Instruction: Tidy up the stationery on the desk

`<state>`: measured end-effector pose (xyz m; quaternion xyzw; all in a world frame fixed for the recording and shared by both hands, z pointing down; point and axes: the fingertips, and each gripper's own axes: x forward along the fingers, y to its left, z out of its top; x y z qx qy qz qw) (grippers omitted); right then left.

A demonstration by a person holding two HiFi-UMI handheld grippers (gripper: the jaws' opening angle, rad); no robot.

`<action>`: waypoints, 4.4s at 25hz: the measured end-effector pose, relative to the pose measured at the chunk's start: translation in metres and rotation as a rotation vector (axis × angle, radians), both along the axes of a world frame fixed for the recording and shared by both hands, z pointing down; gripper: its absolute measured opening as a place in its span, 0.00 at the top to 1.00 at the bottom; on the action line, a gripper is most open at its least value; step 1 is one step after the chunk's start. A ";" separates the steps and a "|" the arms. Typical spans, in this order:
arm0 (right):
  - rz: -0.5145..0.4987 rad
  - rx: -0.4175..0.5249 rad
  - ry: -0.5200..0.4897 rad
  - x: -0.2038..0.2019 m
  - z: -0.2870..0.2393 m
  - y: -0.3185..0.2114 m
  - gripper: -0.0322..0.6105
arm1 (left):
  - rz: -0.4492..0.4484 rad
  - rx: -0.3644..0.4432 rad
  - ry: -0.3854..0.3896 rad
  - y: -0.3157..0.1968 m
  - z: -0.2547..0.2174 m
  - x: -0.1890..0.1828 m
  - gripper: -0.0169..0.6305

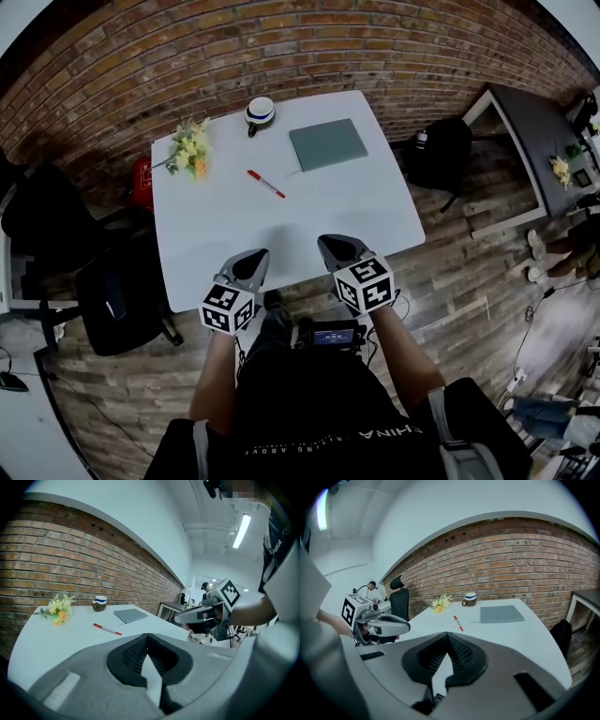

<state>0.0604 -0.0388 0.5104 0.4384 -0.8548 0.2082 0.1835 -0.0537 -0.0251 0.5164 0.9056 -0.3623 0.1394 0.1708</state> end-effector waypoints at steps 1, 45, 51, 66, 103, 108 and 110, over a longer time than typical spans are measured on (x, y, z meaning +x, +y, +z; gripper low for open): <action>0.003 0.000 0.003 -0.003 0.000 -0.007 0.94 | 0.004 -0.001 0.002 -0.006 0.000 -0.002 0.97; -0.175 -0.008 0.036 -0.051 -0.011 -0.166 0.94 | -0.187 -0.006 0.047 -0.150 -0.015 -0.038 0.97; -0.196 -0.015 0.054 -0.056 -0.008 -0.171 0.94 | -0.188 -0.009 0.037 -0.154 -0.016 -0.043 0.97; -0.255 -0.126 0.133 -0.084 0.055 -0.199 0.87 | -0.196 -0.064 0.027 -0.165 0.006 -0.059 0.97; -0.203 -0.222 0.275 -0.088 0.138 -0.200 0.88 | -0.194 -0.165 0.001 -0.143 0.044 -0.073 0.97; -0.128 -0.229 0.248 -0.065 0.127 -0.198 0.88 | -0.145 -0.160 0.004 -0.145 0.044 -0.053 0.97; -0.091 -0.233 0.236 -0.054 0.123 -0.197 0.88 | -0.117 -0.159 0.003 -0.145 0.043 -0.044 0.97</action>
